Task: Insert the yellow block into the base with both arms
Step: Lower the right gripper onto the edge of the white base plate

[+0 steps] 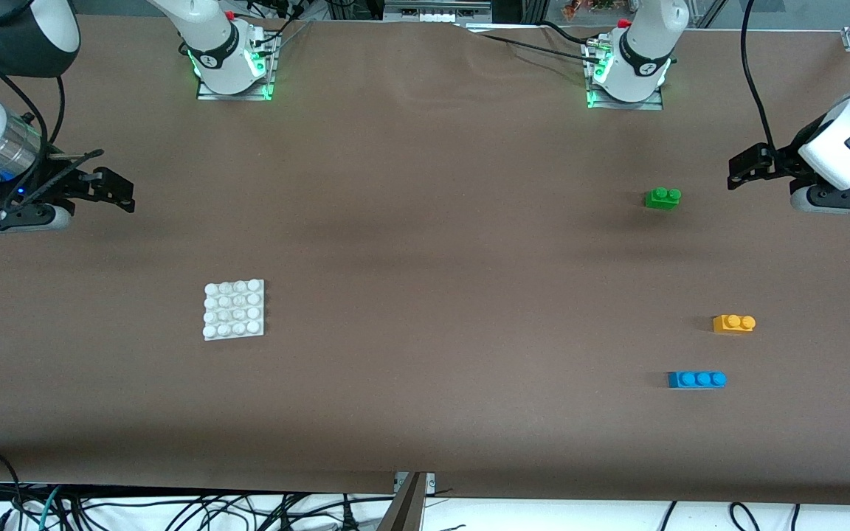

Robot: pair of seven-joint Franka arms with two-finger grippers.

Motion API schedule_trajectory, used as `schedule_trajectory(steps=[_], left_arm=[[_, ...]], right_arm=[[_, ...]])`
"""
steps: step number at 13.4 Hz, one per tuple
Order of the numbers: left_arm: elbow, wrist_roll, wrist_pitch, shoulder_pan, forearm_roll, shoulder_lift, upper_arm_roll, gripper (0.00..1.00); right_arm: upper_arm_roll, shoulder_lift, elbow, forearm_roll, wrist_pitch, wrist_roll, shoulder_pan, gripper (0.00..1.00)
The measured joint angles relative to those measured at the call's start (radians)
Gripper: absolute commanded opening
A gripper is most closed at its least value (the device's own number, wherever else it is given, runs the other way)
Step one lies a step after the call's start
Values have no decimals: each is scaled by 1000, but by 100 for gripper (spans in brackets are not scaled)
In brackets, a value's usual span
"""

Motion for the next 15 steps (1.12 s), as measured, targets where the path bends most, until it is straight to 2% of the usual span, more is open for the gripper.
schedule_trajectory(steps=[10, 15], left_arm=[[0, 0, -1, 0, 0, 0, 0, 100], [0, 0, -1, 0, 0, 0, 0, 100]], right_arm=[[0, 89, -34, -17, 140, 0, -1, 100], [2, 258, -75, -17, 375, 0, -1, 100]])
